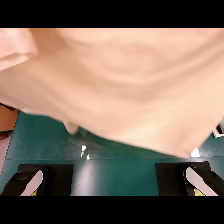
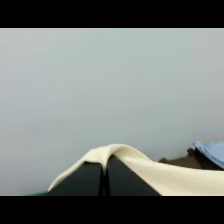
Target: Fold the shirts.
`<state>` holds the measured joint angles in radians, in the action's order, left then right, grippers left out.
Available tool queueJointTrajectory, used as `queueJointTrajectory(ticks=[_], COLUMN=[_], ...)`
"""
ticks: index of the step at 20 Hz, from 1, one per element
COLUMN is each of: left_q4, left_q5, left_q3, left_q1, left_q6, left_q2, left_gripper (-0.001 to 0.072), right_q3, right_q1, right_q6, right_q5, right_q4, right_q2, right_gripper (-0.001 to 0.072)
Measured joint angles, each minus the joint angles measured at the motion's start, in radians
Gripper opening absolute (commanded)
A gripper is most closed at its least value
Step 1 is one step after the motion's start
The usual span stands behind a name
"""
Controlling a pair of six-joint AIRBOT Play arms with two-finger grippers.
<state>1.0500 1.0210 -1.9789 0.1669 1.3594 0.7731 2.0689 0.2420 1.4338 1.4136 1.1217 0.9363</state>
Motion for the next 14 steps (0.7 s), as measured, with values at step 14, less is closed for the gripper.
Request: queueJointTrajectory(ticks=[14], left_q4=[-0.082], left_q5=[0.034], left_q3=[0.478], left_q1=[-0.105], left_q6=[-0.040], left_q2=[0.750], left_gripper=[0.0022], right_q3=[-0.433], right_q1=[-0.127], right_q6=[0.008], right_q5=[-0.097], right_q4=[0.175], right_q2=[0.577], right_gripper=[0.0019])
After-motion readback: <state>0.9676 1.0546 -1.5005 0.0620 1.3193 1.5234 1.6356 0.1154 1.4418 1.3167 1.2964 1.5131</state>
